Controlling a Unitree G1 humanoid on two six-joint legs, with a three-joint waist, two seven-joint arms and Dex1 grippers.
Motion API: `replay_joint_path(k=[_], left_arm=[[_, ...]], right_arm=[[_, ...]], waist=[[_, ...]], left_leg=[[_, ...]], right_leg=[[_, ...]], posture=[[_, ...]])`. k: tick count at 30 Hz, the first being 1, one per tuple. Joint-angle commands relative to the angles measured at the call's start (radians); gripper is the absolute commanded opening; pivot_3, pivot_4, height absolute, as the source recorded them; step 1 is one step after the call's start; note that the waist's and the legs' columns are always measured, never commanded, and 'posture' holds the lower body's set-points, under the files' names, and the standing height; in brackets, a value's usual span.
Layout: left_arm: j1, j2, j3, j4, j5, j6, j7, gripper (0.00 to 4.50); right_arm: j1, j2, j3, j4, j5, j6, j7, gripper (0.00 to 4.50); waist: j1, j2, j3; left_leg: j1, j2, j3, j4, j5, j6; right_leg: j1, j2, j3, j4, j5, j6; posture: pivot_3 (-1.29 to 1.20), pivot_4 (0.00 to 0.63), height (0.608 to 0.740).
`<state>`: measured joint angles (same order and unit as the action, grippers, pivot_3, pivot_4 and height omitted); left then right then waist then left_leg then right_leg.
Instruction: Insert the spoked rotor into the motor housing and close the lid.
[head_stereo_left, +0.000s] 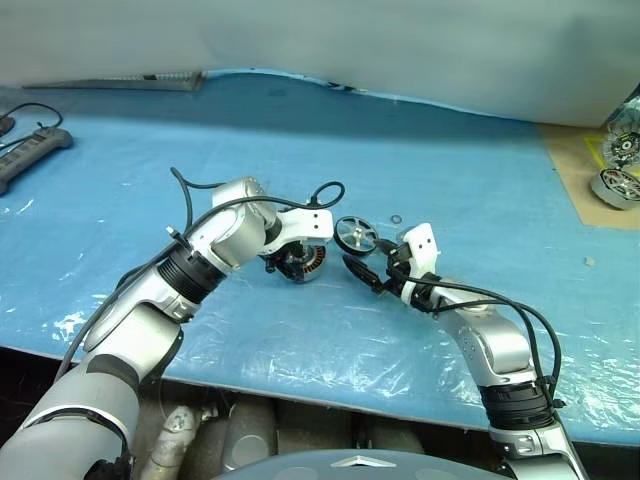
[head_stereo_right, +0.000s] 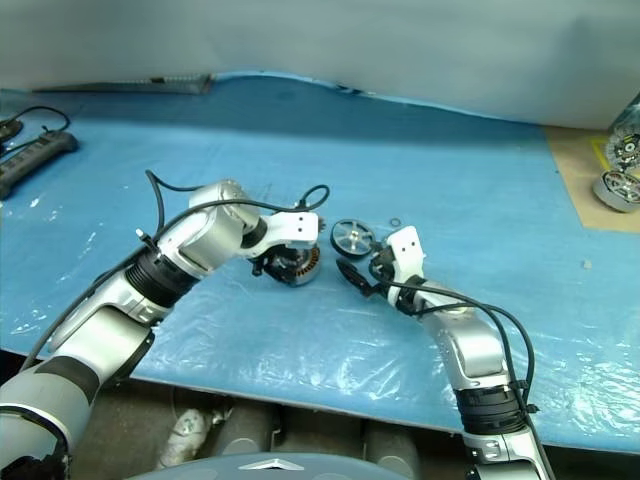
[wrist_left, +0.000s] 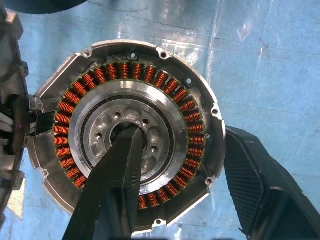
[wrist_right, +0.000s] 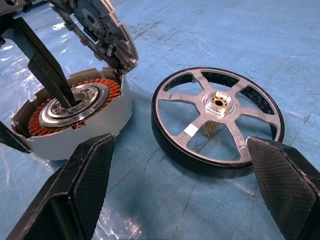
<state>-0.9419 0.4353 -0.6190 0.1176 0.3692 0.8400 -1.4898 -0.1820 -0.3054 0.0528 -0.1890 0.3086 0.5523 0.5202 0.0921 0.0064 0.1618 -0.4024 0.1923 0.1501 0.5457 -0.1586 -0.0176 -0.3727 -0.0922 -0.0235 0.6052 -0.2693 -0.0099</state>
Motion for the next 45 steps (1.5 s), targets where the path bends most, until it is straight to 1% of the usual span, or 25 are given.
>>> replay_joint_path(k=[1, 4, 6, 7, 12, 16, 20, 23, 25, 28, 31, 33, 35, 41, 45], left_arm=[[0.011, 0.01, -0.043, -0.006, -0.038, 0.049, -0.017, 2.76], [0.003, 0.018, -0.049, -0.024, -0.06, 0.062, -0.017, 3.63], [-0.008, 0.026, -0.046, -0.034, -0.076, 0.071, -0.015, 4.37], [-0.013, 0.033, -0.043, -0.04, -0.085, 0.072, -0.015, 4.47], [-0.046, 0.074, -0.001, -0.078, -0.134, 0.085, -0.002, 4.47], [-0.061, 0.134, 0.077, -0.131, -0.192, 0.12, 0.023, 4.47], [-0.036, 0.174, 0.179, -0.206, -0.294, 0.2, 0.046, 4.47], [0.031, 0.177, 0.276, -0.247, -0.369, 0.247, 0.107, 4.47], [0.106, 0.187, 0.316, -0.272, -0.39, 0.24, 0.166, 4.47], [0.25, 0.198, 0.392, -0.335, -0.457, 0.218, 0.213, 4.47], [0.387, 0.171, 0.49, -0.379, -0.527, 0.142, 0.274, 4.47], [0.501, 0.125, 0.592, -0.408, -0.595, 0.047, 0.314, 4.47], [0.62, 0.08, 0.678, -0.417, -0.636, -0.105, 0.347, 4.47], [0.841, 0.045, 0.745, -0.416, -0.679, -0.336, 0.415, 4.47], [0.896, -0.018, 0.774, -0.369, -0.693, -0.472, 0.497, 4.47]], right_arm=[[-0.007, 0.001, -0.002, -0.009, -0.002, -0.023, 0.0, 4.5], [-0.008, 0.001, -0.001, -0.006, -0.004, -0.024, 0.0, 4.5], [-0.007, 0.002, -0.001, -0.006, -0.004, -0.024, 0.0, 4.5], [-0.007, 0.002, -0.001, -0.007, -0.003, -0.024, 0.0, 4.5], [0.001, -0.003, -0.004, -0.014, -0.003, -0.025, 0.005, 4.5], [0.006, -0.011, -0.023, -0.029, 0.004, -0.025, 0.001, 4.5], [0.021, -0.021, -0.036, -0.044, 0.009, -0.027, 0.004, 4.5], [0.025, -0.028, -0.053, -0.055, 0.019, -0.023, 0.005, 4.5], [0.029, -0.037, -0.061, -0.059, 0.022, -0.021, 0.007, 4.5], [0.032, -0.05, -0.073, -0.064, 0.026, -0.015, 0.009, 4.5], [0.037, -0.062, -0.081, -0.071, 0.03, -0.01, 0.011, 4.5], [0.042, -0.07, -0.088, -0.078, 0.033, -0.007, 0.013, 4.5], [0.046, -0.077, -0.094, -0.084, 0.034, -0.006, 0.013, 4.5], [0.057, -0.09, -0.113, -0.092, 0.031, -0.026, 0.01, 4.5], [0.071, -0.081, -0.117, -0.094, 0.013, -0.084, -0.002, 4.5]], waist=[[0.0, 0.0, 0.0], [0.001, 0.001, 0.001], [0.001, 0.001, 0.001], [0.002, 0.002, 0.001], [0.0, 0.002, 0.002], [0.0, 0.003, 0.003], [0.001, 0.003, 0.004], [0.001, 0.004, 0.004], [0.001, 0.005, 0.004], [-0.005, 0.005, 0.005], [-0.008, 0.005, 0.005], [-0.01, 0.005, 0.005], [-0.013, 0.005, 0.005], [-0.017, 0.004, 0.005], [-0.015, 0.004, 0.005]], left_leg=[[0.0, 0.0, 0.0, 0.0, 0.0, 0.0], [0.0, -0.001, 0.0, 0.0, 0.0, 0.0], [0.0, -0.001, 0.0, 0.0, 0.0, 0.0], [0.0, -0.001, 0.0, 0.0, 0.0, 0.0], [-0.001, -0.001, 0.0, 0.001, 0.0, 0.0], [-0.003, -0.001, 0.0, 0.0, 0.0, 0.0], [-0.004, -0.002, 0.0, 0.0, 0.0, 0.0], [-0.004, -0.002, 0.0, 0.0, 0.0, 0.0], [-0.004, -0.002, 0.0, 0.0, 0.0, 0.0], [-0.004, -0.002, 0.0, 0.0, 0.0, 0.0], [-0.004, -0.001, 0.0, 0.0, 0.0, 0.0], [-0.005, -0.002, 0.0, 0.001, 0.0, 0.0], [-0.005, -0.002, 0.0, 0.001, 0.0, 0.0], [-0.003, 0.0, 0.0, 0.001, 0.0, 0.001], [-0.002, 0.001, 0.0, 0.002, 0.0, 0.001]], right_leg=[[0.0, 0.0, 0.0, 0.0, 0.0, 0.0], [0.0, 0.0, 0.0, 0.0, 0.0, 0.0], [0.0, 0.0, 0.0, 0.0, 0.0, 0.0], [0.0, 0.0, 0.0, 0.0, 0.0, 0.0], [-0.001, 0.0, 0.0, 0.0, 0.0, 0.0], [-0.003, 0.002, 0.0, 0.001, 0.0, 0.0], [-0.004, 0.002, -0.001, 0.0, 0.0, 0.001], [-0.004, 0.001, -0.001, 0.0, 0.0, -0.001], [-0.004, 0.001, 0.0, 0.001, -0.001, -0.001], [-0.004, 0.002, -0.001, 0.001, -0.001, -0.001], [-0.004, 0.002, -0.001, 0.001, -0.001, -0.001], [-0.004, 0.002, -0.001, 0.001, -0.001, -0.001], [-0.004, 0.001, -0.001, 0.0, -0.001, -0.001], [-0.002, 0.002, -0.001, 0.001, -0.001, -0.001], [-0.001, 0.001, 0.0, 0.001, -0.001, -0.001]], posture=[[0.0, 0.15, 0.74], [0.0, 0.15, 0.74], [0.0, 0.15, 0.74], [0.0, 0.15, 0.74], [0.0, 0.15, 0.74], [0.0, 0.15, 0.74], [0.0, 0.15, 0.74], [0.0, 0.15, 0.74], [0.0, 0.15, 0.74], [0.0, 0.15, 0.74], [0.0, 0.15, 0.74], [0.0, 0.15, 0.74], [0.0, 0.15, 0.74], [0.0, 0.15, 0.74], [0.0, 0.15, 0.74]])
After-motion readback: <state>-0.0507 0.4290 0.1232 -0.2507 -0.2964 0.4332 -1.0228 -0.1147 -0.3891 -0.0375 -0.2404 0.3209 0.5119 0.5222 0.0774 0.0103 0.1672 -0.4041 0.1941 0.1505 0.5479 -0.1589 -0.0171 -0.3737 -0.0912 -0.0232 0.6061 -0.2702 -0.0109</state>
